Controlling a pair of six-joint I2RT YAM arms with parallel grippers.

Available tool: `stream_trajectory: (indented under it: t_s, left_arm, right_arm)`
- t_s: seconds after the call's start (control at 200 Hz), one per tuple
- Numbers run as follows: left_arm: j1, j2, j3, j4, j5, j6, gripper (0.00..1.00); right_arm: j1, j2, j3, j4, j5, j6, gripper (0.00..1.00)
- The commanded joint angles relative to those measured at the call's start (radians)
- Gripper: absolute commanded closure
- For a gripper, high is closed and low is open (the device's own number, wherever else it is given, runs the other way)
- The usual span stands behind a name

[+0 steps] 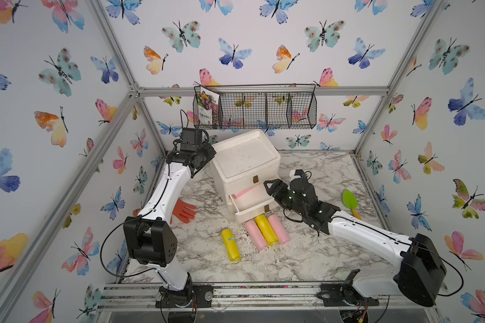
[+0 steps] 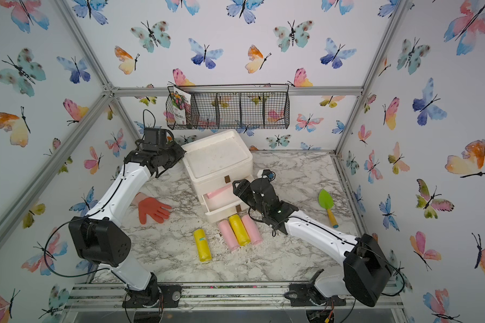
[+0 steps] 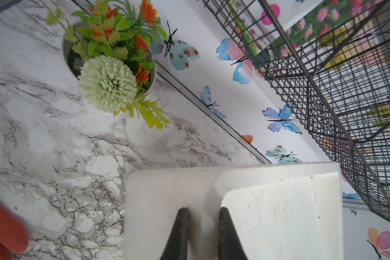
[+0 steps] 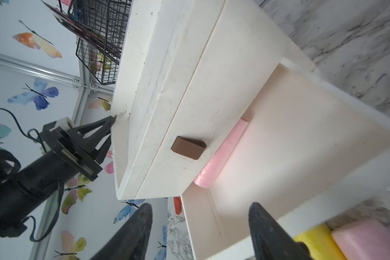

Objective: Sort the rolls of trash bags by color and place them into the drawer
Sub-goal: Place the roll of trash bags in the drawer.

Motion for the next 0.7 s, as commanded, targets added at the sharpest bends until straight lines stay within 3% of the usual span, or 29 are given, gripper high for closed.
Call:
stream_trajectory:
  t_s: [0.0, 0.145, 0.36, 0.691]
  left_arm:
    - [-0.041, 0.052, -0.029, -0.098, 0.143, -0.026, 1.00]
    - [-0.041, 0.065, -0.014, -0.110, 0.127, -0.017, 1.00]
    - [-0.042, 0.089, 0.041, -0.181, 0.093, 0.020, 1.00]
    - [-0.042, 0.105, 0.085, -0.233, 0.077, 0.055, 0.82]
  right_arm:
    - [0.003, -0.084, -0.040, -0.197, -0.007, -0.282, 0.28]
    - [0.003, -0.114, -0.126, -0.354, -0.066, -0.407, 0.28]
    - [0.003, -0.076, -0.191, -0.375, -0.082, -0.474, 0.27]
    - [0.003, 0.034, -0.199, -0.338, -0.100, -0.555, 0.27]
